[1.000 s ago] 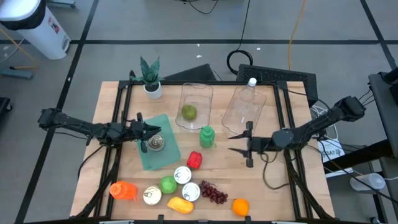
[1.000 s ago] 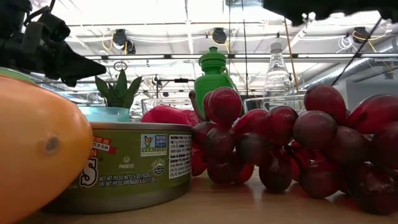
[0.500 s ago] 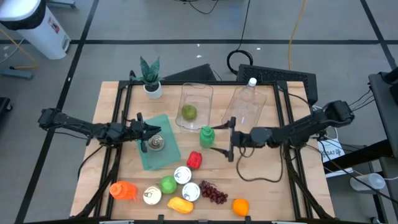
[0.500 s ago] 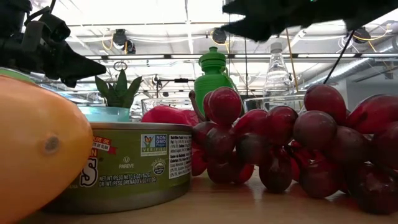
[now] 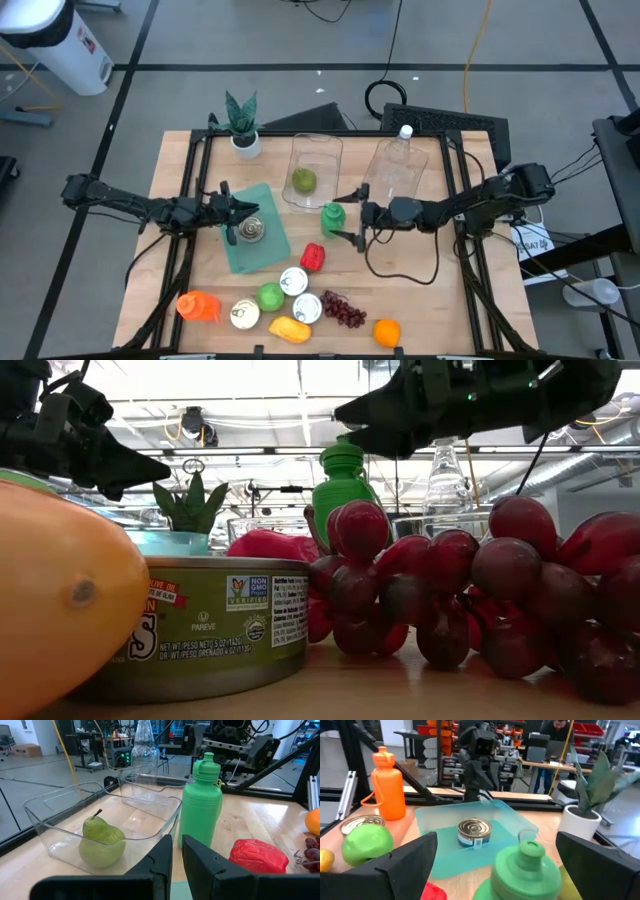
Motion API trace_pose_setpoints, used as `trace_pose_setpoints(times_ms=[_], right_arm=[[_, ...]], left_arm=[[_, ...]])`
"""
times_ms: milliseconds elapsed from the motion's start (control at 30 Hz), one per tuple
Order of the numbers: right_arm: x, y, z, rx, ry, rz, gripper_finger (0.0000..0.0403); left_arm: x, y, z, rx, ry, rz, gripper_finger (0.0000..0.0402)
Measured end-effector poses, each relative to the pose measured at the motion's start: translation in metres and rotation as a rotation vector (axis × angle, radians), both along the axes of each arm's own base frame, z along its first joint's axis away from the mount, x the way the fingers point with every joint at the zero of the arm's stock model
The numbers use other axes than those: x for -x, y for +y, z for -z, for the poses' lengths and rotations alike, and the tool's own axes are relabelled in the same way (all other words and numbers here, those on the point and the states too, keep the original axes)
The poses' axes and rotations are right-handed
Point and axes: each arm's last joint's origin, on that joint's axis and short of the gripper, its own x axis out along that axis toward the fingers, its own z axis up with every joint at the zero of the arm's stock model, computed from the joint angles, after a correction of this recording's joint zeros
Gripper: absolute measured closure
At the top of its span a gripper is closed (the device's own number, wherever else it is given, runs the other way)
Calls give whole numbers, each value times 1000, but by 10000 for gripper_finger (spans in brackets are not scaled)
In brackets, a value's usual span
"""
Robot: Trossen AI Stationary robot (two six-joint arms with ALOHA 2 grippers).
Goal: Pick & Place Food Item
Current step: Put the green water bottle into the right transparent bin
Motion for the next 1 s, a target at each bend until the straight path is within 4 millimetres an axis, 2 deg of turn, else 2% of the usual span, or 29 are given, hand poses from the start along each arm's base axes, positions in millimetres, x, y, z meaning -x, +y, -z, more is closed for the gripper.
trace_pose_setpoints(times_ms=[1000], right_arm=[[-3,-17,19,-39,118,65,7]], left_arm=[[0,0,0,-3,1,3,352]])
